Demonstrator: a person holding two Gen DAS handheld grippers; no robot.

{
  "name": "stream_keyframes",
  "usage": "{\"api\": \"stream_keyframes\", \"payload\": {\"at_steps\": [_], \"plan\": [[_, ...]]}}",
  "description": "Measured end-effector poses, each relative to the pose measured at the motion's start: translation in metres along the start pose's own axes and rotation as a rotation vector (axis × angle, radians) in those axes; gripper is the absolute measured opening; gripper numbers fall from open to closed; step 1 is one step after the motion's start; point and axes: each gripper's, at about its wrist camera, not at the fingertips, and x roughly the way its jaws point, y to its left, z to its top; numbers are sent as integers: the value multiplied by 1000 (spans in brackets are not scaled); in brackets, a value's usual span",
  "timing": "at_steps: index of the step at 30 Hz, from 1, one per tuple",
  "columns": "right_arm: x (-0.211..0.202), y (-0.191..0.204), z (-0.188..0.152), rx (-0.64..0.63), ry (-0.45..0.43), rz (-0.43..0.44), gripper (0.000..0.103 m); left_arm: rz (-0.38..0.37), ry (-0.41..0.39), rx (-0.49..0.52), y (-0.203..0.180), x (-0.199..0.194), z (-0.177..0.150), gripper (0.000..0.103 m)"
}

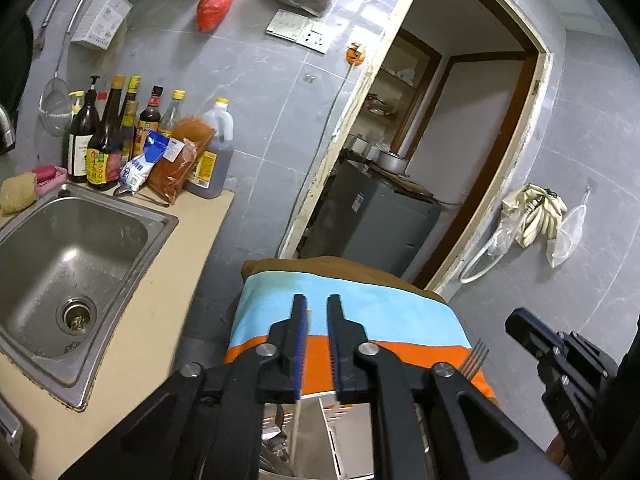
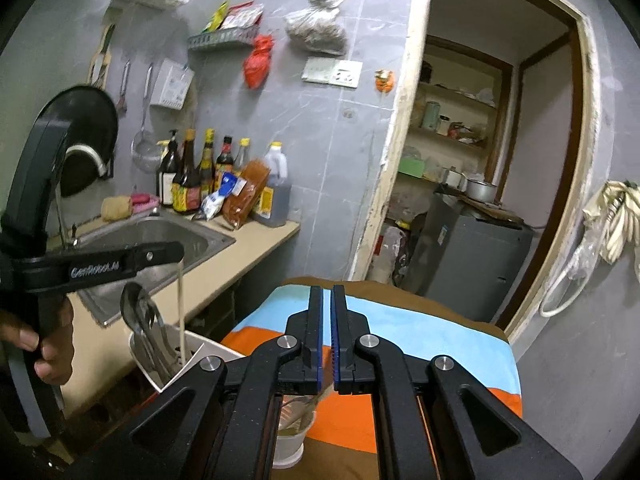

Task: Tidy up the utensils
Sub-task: 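Open both tools to drop the chopstick and fork into the basket, then move both tools back down to the two remaining chopsticks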

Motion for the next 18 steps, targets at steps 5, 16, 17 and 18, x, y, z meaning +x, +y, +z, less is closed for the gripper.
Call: {"api": "stream_keyframes", "payload": {"at_steps": [5,16,17,18], "plan": [[-10,-16,4,54,-39,-15,41,-25,-23,4,-7,-9,5,42],[-56,-72,0,160,-131,-92,82,42,-140,78,-50,-33,11,102],[-65,-84,-3,183,-152,-113,84,57,-154,97,-57,-35,9,102],[-65,-84,-3,183,-152,-113,88,65,-158,114,-63,-36,8,102]]}}
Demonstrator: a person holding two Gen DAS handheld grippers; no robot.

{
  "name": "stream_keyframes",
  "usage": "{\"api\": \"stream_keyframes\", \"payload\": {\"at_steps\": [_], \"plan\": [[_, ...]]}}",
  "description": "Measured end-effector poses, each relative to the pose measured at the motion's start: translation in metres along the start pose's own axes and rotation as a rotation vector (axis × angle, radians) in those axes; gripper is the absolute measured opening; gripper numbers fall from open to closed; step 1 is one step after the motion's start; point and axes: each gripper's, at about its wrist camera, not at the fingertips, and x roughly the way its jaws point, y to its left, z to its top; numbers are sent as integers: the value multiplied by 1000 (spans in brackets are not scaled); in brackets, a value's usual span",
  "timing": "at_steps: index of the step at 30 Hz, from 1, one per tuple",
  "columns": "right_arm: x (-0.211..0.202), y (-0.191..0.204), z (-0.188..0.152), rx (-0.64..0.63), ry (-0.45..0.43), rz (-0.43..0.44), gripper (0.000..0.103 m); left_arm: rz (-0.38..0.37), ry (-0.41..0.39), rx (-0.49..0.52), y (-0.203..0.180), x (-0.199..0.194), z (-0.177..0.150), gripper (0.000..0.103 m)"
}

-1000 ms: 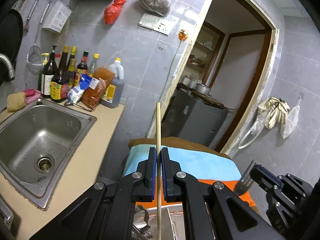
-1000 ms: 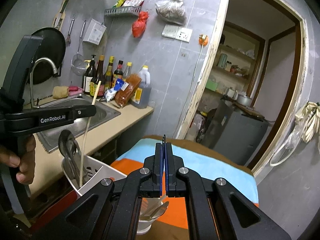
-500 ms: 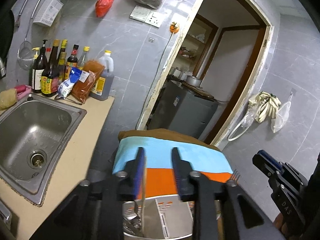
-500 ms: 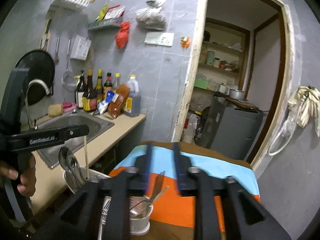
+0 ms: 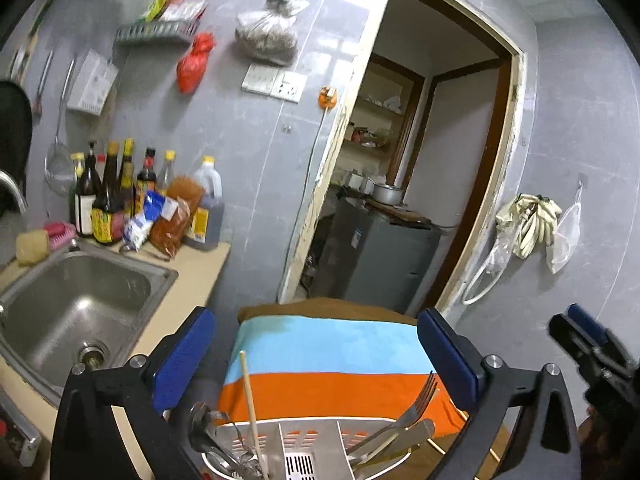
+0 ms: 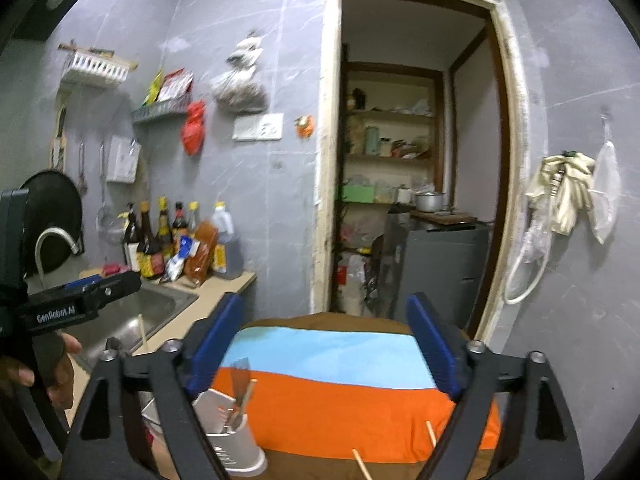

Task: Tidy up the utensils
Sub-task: 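Move both tools back down to the two remaining chopsticks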

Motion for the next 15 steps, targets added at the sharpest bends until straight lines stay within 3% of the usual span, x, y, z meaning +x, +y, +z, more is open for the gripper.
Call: {"api": "stream_keyframes", "payload": {"at_steps": [2,7,15], "plan": [[-9,-18,-1,22,-17,-37,93,19,-6,38,-12,-2,-1,102],[-16,-41,-4,26,-18,-70,93,30,-28,105,-43,-8,-7,102],[-29,-84,-15,31,11,-109,94,7,-31,111,-87,-12,-28,102]]}}
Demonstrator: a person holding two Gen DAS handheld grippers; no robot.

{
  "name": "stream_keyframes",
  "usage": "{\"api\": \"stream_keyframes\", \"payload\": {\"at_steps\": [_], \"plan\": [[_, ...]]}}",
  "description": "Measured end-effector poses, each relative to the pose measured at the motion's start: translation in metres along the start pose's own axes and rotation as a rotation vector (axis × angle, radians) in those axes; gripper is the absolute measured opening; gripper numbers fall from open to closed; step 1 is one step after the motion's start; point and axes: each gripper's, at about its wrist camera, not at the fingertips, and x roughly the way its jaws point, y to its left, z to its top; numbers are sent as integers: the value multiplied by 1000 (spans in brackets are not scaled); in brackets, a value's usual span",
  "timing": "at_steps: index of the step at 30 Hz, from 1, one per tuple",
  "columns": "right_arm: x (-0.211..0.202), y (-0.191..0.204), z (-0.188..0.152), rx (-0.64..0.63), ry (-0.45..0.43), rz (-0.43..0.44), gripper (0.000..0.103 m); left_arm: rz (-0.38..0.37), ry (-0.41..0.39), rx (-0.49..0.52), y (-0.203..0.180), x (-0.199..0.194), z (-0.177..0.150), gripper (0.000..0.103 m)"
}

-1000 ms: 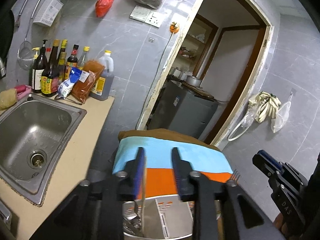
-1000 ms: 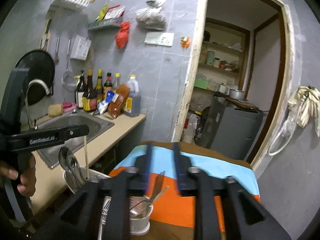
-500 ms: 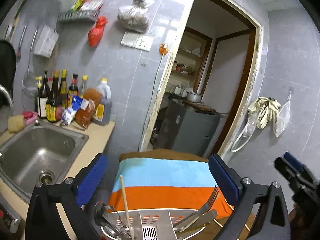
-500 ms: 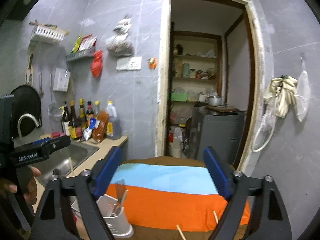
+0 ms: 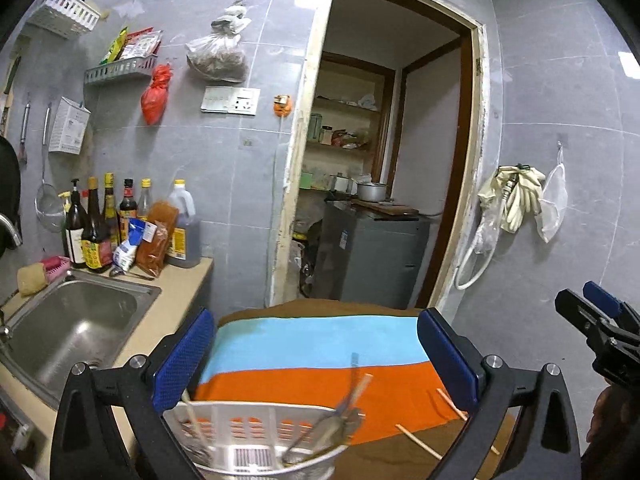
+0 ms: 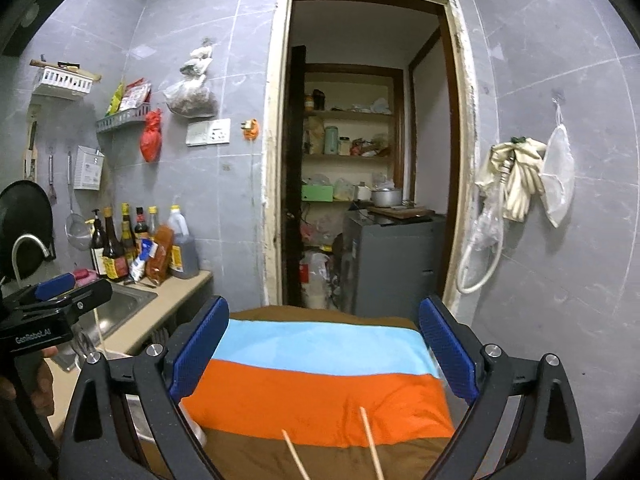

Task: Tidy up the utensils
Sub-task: 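Move both tools back down to the two remaining chopsticks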

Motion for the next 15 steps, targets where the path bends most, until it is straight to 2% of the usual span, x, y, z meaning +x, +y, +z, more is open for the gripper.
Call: {"api": "stream_keyframes", "payload": {"at_steps": [1,8,15], "plan": [[0,-15,-5,-1,15,-11,94,-3,4,1,-7,1,-3,102],[6,-50,-19,9,58,-22,94,-12,35,2,-49,7,-21,102],[27,-90,-48,9,123,-11,94,30,108,7,-77,23,-52,102]]}}
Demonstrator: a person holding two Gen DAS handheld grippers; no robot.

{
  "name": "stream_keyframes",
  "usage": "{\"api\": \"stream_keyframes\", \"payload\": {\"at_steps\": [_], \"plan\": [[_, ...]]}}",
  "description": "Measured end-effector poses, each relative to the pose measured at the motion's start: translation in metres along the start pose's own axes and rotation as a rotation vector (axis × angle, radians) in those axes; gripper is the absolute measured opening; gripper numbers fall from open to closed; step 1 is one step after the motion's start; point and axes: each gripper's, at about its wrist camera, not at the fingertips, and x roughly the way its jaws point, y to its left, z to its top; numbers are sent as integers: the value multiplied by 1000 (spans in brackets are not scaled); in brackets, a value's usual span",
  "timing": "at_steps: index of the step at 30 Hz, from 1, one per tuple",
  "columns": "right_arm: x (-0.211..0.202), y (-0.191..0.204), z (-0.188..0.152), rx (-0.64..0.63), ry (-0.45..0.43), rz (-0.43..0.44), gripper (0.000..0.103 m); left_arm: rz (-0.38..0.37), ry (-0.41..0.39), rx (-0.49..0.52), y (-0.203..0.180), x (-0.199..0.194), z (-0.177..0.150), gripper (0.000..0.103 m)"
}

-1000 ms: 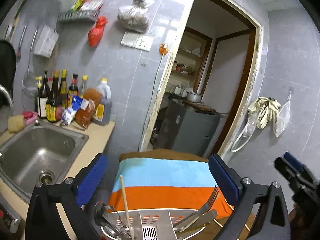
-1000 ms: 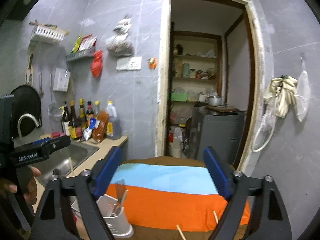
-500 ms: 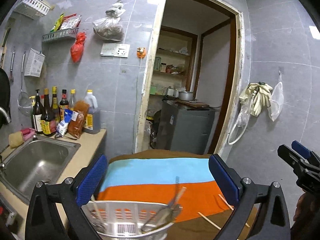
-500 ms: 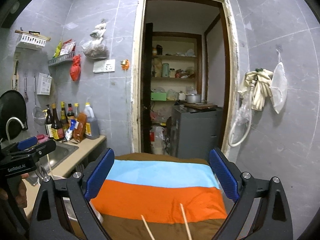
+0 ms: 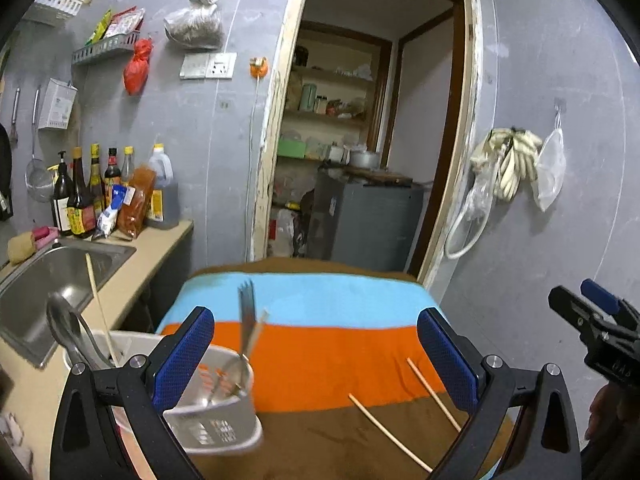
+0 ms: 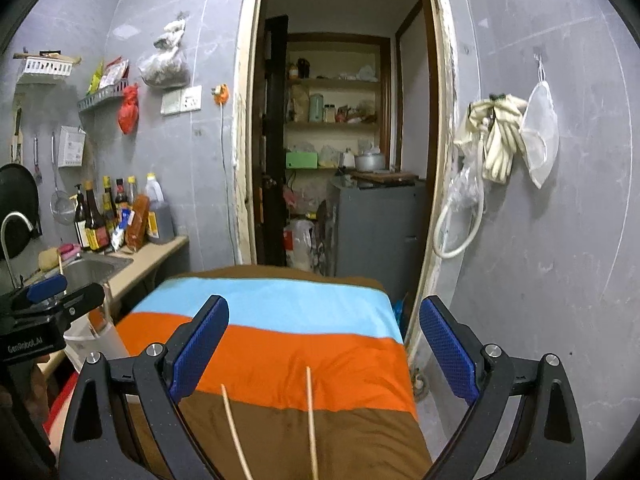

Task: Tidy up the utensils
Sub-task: 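Move both tools back down to the two remaining chopsticks, then close the left tool on one chopstick while the right tool closes on the other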

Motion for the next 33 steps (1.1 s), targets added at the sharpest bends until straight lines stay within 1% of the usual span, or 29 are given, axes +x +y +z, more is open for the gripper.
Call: {"api": "stream_keyframes", "payload": {"at_steps": [3,6,11,13,15,17,18,19,20,21,22,23,25,26,27,28,29,31,32,33], "plan": [[14,-13,-12,-2,29,16,94,24,24,9,-12,6,-11,102],[27,-26,-23,1,48,38,94,36,56,-7,-21,14,-22,102],[55,-42,-39,8,116,101,92,25,141,-37,-30,33,-41,102],[70,-47,-48,9,152,133,87,17,177,-48,-33,44,-49,102],[88,-51,-58,25,196,167,84,13,217,-57,-36,56,-56,102],[104,-53,-69,49,231,198,76,18,260,-62,-38,69,-64,102],[117,-56,-76,73,265,220,67,17,276,-68,-38,75,-68,101],[127,-57,-83,91,295,237,59,15,295,-75,-39,81,-71,97],[133,-58,-89,101,313,248,56,11,309,-80,-39,85,-74,93],[145,-59,-96,117,342,268,50,-1,340,-93,-39,94,-79,85],[161,-60,-106,129,379,294,45,-11,364,-102,-39,100,-82,81],[161,-60,-106,129,379,294,43,-18,386,-112,-39,106,-85,79],[176,-57,-117,129,416,316,39,-35,419,-130,-39,115,-90,66],[181,-55,-122,128,431,329,37,-50,438,-141,-39,120,-92,63],[191,-50,-130,118,458,349,36,-62,462,-150,-39,126,-96,56],[191,-50,-130,118,458,349,35,-68,477,-155,-40,129,-99,52],[195,-46,-134,114,470,359,35,-73,492,-159,-41,133,-102,51],[208,-36,-144,99,504,386,32,-82,519,-168,-42,140,-108,45],[208,-36,-144,99,504,386,31,-88,534,-171,-42,143,-110,44],[211,-33,-146,94,512,393,29,-92,549,-174,-43,145,-113,40]]}}
